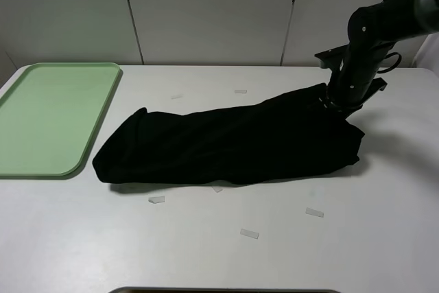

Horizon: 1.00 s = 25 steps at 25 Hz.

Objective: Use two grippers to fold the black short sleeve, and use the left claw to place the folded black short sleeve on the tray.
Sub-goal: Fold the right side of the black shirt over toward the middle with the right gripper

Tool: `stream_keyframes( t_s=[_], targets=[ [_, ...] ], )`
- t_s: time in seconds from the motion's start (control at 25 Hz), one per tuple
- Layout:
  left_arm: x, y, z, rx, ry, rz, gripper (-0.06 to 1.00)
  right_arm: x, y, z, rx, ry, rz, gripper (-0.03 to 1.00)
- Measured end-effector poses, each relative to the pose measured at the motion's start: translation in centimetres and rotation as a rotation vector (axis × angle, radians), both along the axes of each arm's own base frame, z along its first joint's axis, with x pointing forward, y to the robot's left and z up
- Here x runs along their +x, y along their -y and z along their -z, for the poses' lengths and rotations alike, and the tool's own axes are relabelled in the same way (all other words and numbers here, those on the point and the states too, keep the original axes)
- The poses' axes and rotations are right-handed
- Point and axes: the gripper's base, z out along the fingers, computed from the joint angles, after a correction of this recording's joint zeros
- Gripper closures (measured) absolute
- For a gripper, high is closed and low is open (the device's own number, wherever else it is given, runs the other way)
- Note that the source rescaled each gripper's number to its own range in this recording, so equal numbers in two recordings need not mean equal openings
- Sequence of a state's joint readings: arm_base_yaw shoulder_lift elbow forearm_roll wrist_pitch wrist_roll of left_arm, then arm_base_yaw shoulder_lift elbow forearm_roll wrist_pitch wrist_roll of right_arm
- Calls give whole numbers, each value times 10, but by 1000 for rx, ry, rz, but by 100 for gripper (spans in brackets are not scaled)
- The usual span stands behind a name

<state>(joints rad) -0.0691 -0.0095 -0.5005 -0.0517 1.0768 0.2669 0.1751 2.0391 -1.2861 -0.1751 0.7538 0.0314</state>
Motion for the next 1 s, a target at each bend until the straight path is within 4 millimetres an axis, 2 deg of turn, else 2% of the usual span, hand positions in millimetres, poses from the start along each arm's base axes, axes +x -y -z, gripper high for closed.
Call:
stream_keyframes(
  t_s=[0.2,0.32,0.6,0.76,0.88,1.0],
  targets=[
    [0,0,0,0,0,0,-6,-3,6,-28,-52,65,54,96],
    [0,0,0,0,0,0,-6,-9,1,-45,-62,81,62,96],
    [0,0,0,0,0,0,-6,-30,-41,-82,-39,140,-7,96],
    [0,0,0,0,0,0,-6,-39,-65,-85,19,128,-24,96],
    [0,0,0,0,0,0,-6,-41,-73,-83,38,128,-38,96],
    [0,0,0,0,0,0,-6,-42,-86,-72,63,110,-52,96]
  ],
)
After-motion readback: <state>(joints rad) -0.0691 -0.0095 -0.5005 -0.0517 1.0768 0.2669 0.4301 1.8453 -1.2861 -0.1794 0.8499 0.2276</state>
